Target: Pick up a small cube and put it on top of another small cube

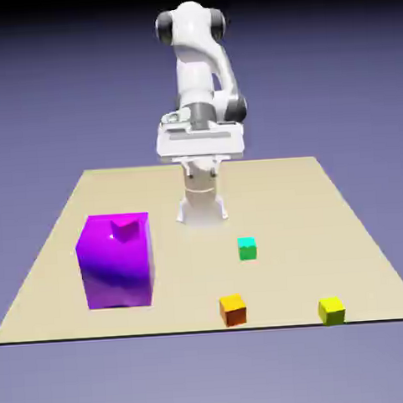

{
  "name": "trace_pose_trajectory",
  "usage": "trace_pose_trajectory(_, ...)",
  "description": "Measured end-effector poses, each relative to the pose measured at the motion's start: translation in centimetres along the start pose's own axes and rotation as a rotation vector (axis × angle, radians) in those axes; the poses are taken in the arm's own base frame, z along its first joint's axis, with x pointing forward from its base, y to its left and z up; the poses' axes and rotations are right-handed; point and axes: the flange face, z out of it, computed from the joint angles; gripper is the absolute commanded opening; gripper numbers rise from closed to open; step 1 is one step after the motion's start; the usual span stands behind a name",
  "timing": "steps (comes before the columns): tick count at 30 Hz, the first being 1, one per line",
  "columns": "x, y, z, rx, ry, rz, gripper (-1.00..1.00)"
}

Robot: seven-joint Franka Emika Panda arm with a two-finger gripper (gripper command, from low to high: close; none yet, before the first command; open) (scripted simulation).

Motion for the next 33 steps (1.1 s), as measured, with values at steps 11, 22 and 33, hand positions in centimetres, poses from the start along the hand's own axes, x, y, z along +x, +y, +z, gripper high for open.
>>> trace_pose_trajectory(11,-6.5,-7.9,10.7,-0.108,-0.192,-0.036,0.00)
trace_pose_trajectory(22,-18.6,-12.7,21.1,-0.227,-0.345,-0.071,0.00)
trace_pose_trajectory(33,-29.1,-12.2,29.7,-0.297,-0.415,-0.083,0.00)
